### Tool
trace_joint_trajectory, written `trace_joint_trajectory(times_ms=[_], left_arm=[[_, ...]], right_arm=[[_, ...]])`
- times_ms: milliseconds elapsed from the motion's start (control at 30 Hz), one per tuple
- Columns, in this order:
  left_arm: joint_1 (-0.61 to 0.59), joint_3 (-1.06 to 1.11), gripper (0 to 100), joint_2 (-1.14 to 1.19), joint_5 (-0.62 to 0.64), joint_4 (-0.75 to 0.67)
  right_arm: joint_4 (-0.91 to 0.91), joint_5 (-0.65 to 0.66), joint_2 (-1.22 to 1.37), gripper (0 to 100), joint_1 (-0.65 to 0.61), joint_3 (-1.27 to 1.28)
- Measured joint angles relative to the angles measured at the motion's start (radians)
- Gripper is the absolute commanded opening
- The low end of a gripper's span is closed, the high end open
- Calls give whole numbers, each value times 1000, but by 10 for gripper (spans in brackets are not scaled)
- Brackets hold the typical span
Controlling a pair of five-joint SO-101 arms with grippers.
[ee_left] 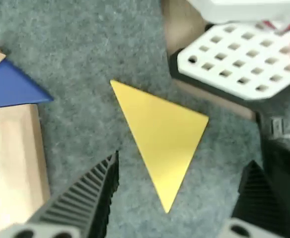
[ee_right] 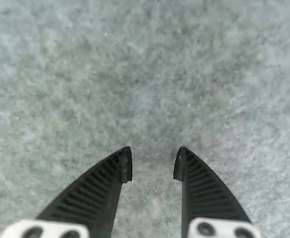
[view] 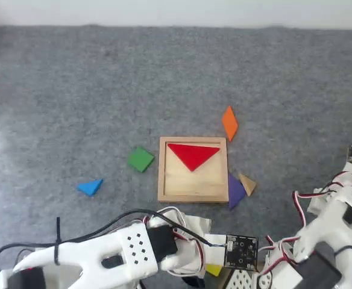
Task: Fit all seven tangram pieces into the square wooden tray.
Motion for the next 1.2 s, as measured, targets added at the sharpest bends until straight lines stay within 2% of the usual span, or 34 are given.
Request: trace_joint_trajectory(times_ms=[233, 433, 600, 700, 967, 1200], left_arm=[[17, 41, 372, 5, 72, -69], [-72, 31, 371, 5, 163, -89], [-86, 28, 371, 5, 219, -89], [-83, 28, 371, 5, 222, -83], [-83, 28, 371, 5, 199, -58], [-114, -2, 371, 14, 199, -57]], right_arm=[[0, 0, 0, 151, 3, 0], [0, 0, 0, 151, 3, 0], [0, 0, 0, 151, 3, 0], [0, -15, 5, 152, 57, -8], [83, -55, 8, 153, 322, -219], [166, -100, 8, 153, 328, -276]])
